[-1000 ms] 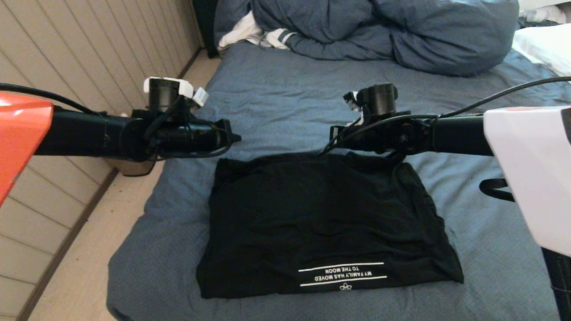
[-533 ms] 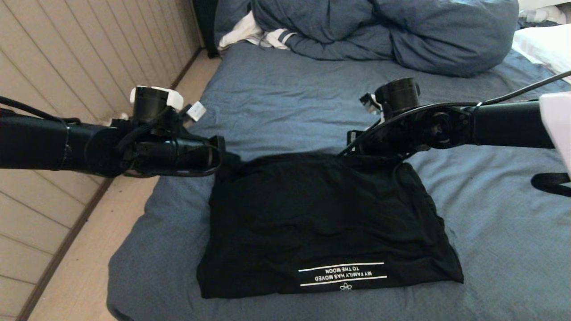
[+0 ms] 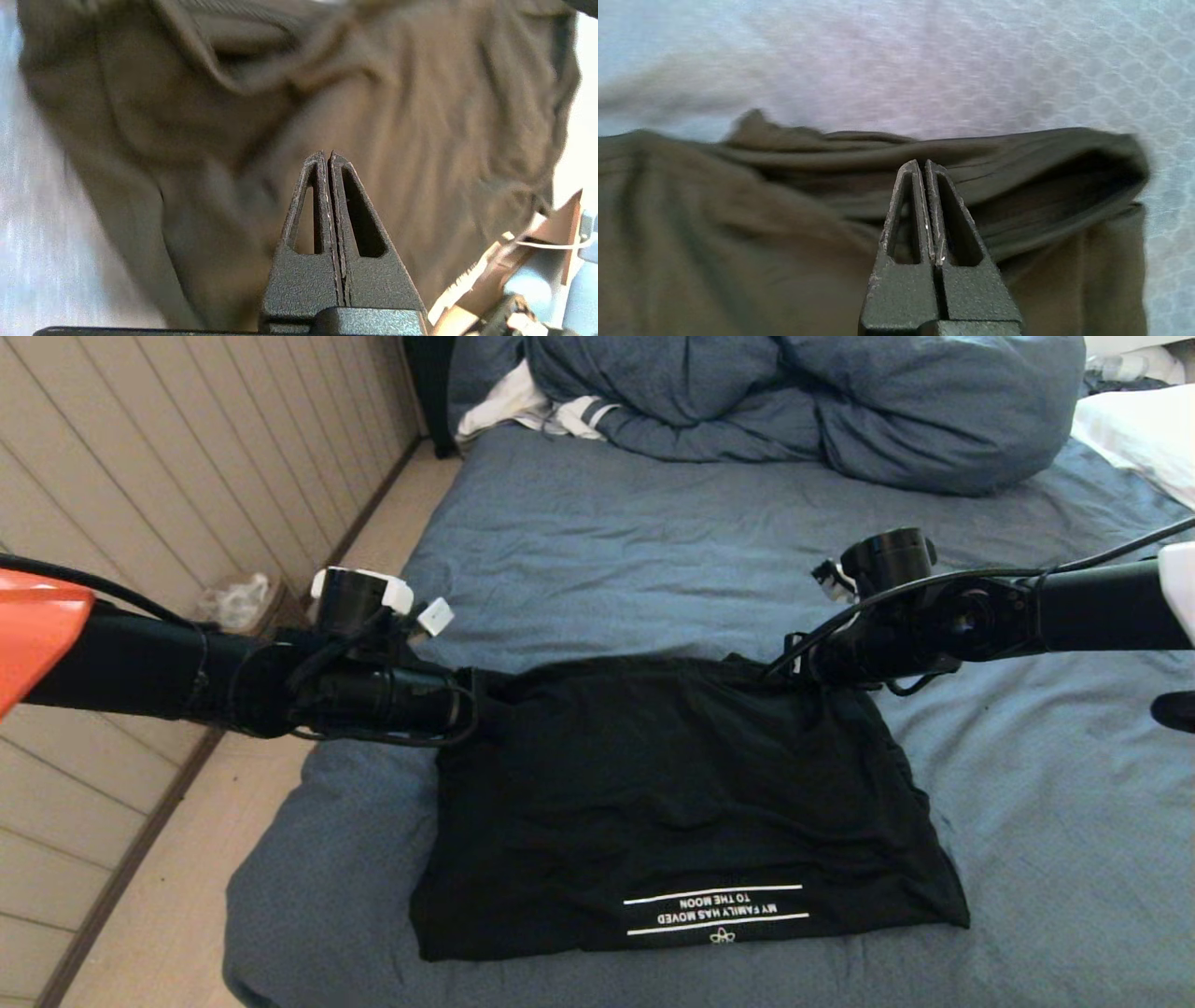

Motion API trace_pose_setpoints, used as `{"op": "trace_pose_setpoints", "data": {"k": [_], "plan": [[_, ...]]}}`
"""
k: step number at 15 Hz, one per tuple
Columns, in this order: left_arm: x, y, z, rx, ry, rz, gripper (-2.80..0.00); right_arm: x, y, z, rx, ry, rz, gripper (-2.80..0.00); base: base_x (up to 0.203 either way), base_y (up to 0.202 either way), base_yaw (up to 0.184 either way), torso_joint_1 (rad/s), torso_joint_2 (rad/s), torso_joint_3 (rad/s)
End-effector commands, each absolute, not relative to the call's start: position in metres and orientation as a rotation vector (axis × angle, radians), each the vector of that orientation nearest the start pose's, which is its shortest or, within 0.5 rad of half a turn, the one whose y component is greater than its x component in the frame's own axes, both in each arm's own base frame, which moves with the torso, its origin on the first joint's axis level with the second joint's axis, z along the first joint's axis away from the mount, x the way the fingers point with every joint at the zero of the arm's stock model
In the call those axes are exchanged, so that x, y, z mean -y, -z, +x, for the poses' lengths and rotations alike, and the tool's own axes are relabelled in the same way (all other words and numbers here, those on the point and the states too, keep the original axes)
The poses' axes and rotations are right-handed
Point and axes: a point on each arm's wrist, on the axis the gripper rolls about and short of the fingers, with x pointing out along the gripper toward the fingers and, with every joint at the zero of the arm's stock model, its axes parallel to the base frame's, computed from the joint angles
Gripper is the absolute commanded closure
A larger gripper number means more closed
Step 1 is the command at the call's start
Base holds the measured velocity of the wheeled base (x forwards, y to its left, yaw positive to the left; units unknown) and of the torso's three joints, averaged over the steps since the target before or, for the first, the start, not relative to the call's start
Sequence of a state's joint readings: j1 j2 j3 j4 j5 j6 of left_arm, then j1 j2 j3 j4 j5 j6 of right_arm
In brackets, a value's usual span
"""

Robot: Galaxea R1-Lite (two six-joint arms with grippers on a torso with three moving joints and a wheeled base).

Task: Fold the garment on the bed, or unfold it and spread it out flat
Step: Fold the black T-shirt

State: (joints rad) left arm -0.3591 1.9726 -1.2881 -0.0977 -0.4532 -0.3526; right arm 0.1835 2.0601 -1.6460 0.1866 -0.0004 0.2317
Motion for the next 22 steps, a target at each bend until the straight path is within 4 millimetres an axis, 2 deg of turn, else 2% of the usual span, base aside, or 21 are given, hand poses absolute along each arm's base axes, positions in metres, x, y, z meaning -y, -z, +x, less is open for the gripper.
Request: {"op": "trace_pose_setpoints", "data": {"k": [1, 8, 13, 16, 19, 22], "plan": [[0.15, -0.149, 0.374, -0.768, 0.664, -0.356, 0.0, -0.071, -0.2, 0.415, -0.624, -0.093, 0.174, 0.0, 0.0, 0.0, 0.0, 0.0, 0.0, 0.0], [0.127, -0.153, 0.413, -0.689, 0.599, -0.389, 0.0, -0.033, -0.212, 0.432, -0.553, -0.012, 0.204, 0.0, 0.0, 0.0, 0.0, 0.0, 0.0, 0.0], [0.11, -0.157, 0.437, -0.641, 0.549, -0.435, 0.0, -0.023, -0.212, 0.435, -0.542, 0.009, 0.206, 0.0, 0.0, 0.0, 0.0, 0.0, 0.0, 0.0], [0.094, -0.171, 0.444, -0.593, 0.516, -0.472, 0.0, -0.006, -0.211, 0.44, -0.536, 0.037, 0.219, 0.0, 0.0, 0.0, 0.0, 0.0, 0.0, 0.0], [0.064, -0.19, 0.448, -0.525, 0.469, -0.495, 0.0, 0.007, -0.215, 0.439, -0.524, 0.042, 0.238, 0.0, 0.0, 0.0, 0.0, 0.0, 0.0, 0.0], [0.049, -0.211, 0.44, -0.48, 0.449, -0.498, 0.0, 0.013, -0.223, 0.436, -0.505, 0.046, 0.246, 0.0, 0.0, 0.0, 0.0, 0.0, 0.0, 0.0]]}}
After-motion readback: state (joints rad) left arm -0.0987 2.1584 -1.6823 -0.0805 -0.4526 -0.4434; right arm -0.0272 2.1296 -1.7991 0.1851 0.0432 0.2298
